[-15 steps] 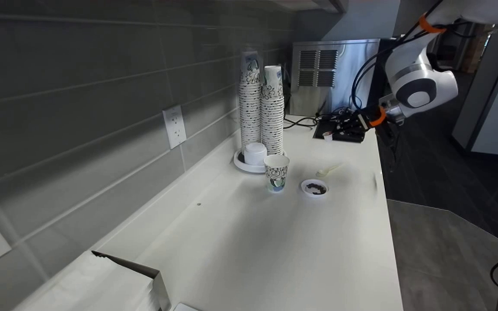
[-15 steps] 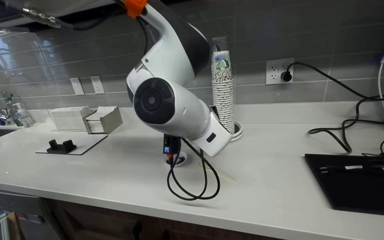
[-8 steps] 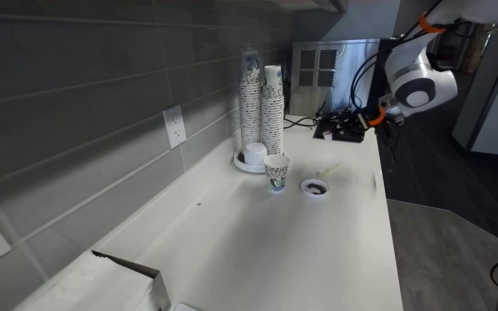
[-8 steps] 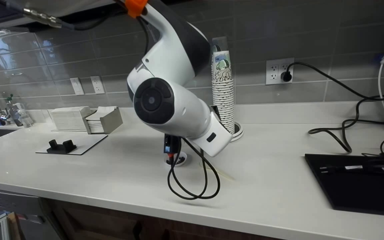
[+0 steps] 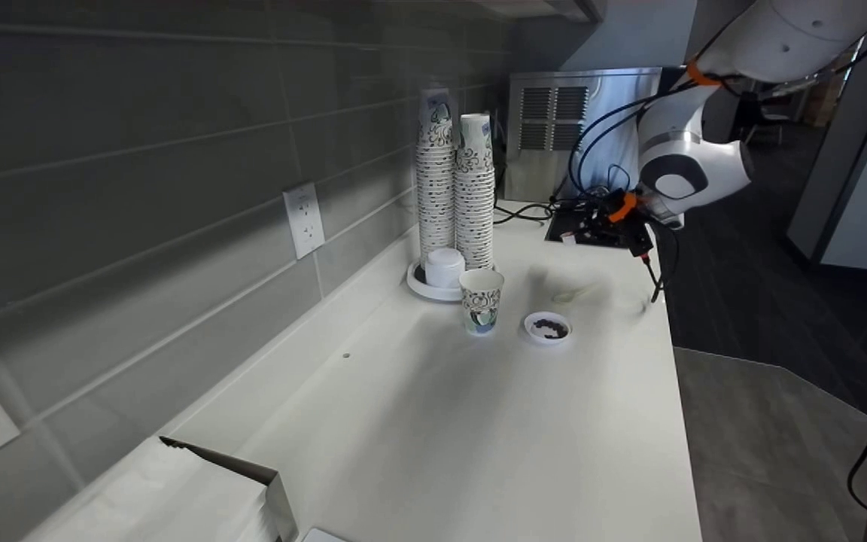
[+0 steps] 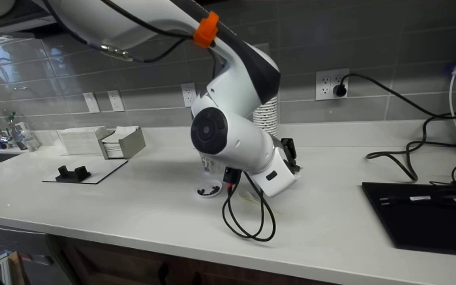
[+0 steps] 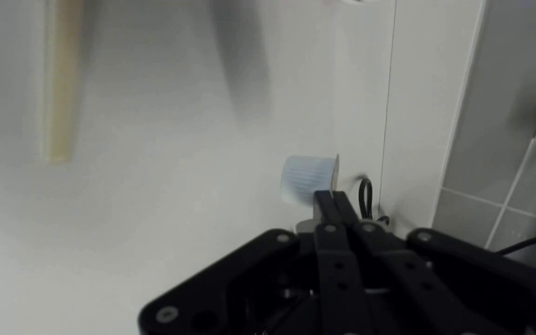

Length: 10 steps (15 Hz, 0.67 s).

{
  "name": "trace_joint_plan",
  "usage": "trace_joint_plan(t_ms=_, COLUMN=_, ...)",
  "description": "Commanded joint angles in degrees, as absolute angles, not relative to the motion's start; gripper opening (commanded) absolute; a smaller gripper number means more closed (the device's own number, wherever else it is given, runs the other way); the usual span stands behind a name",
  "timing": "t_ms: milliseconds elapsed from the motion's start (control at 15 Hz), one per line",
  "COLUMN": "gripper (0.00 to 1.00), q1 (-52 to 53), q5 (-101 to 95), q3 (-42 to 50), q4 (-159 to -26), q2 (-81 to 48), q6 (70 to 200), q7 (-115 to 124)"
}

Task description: Bring the coffee capsule closer to the stacks of cups

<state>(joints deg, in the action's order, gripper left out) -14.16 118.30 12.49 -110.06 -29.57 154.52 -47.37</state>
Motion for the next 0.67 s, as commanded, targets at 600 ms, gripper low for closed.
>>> trace_joint_plan(t_ms=600, gripper=0.28, q1=-13.65, q5=129.89, q3=12.68, q4=-88.56, q2=-47.14, q6=164.64, q7=-46.83)
